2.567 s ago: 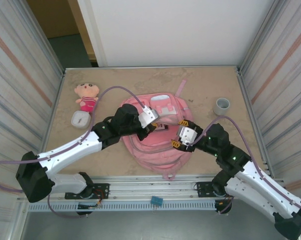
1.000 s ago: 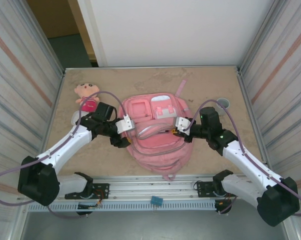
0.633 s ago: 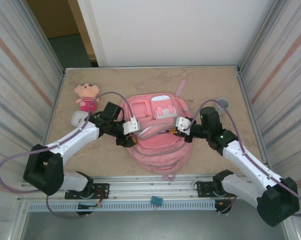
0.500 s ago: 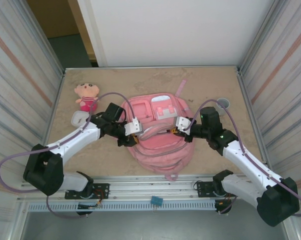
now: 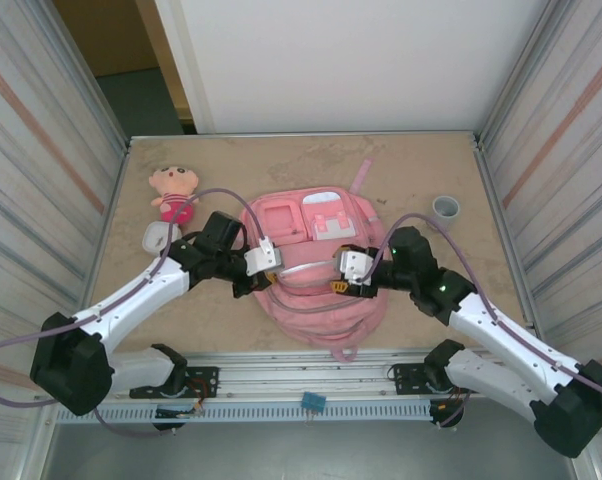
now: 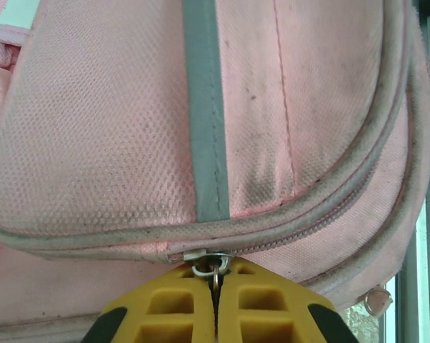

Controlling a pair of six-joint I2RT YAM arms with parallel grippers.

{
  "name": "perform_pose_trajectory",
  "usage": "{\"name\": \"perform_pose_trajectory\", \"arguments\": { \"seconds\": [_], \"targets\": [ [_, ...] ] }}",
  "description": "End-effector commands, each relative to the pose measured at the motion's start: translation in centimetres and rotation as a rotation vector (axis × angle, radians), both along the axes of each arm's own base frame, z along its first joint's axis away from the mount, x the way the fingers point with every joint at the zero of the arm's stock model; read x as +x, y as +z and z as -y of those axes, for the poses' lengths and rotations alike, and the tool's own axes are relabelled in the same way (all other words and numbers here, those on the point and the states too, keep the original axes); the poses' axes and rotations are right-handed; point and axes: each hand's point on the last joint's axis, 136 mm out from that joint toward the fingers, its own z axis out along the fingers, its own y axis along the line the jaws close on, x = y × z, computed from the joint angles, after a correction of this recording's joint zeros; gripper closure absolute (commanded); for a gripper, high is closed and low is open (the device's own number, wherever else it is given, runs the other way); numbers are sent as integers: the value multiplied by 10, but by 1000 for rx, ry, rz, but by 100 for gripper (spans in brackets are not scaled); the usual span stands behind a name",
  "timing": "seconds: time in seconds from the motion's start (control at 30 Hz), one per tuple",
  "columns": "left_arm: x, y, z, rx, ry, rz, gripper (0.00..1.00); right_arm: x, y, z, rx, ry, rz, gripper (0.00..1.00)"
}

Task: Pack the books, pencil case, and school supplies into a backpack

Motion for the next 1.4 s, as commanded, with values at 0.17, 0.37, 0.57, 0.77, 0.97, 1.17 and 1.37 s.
{"name": "perform_pose_trajectory", "arguments": {
  "seconds": [0.17,0.37,0.57,0.77,0.97,1.17,1.37],
  "targets": [
    [-7,17,10,-75,14,-16,100,-11,-38,-41,-97,54,10,41],
    [-9,19,13,-98,33,-23,100,-10,-51,-60,-74,55,-22,56],
    [-21,15,16,-95,43,-85,99,8,-64,-72,-36,-39,-43,93],
    [-44,22,25,-147,5,-144,95,28,-72,-77,-8,-120,-5,100],
    [-50,13,24,-115,38,-189,94,31,-57,-81,57,-89,-10,100],
    [-32,3,-3,-13,190,-99,95,27,-47,-62,65,-82,-24,100],
    [-49,21,17,-132,83,-141,95,28,-46,-57,80,-103,-35,100]
  ]
}}
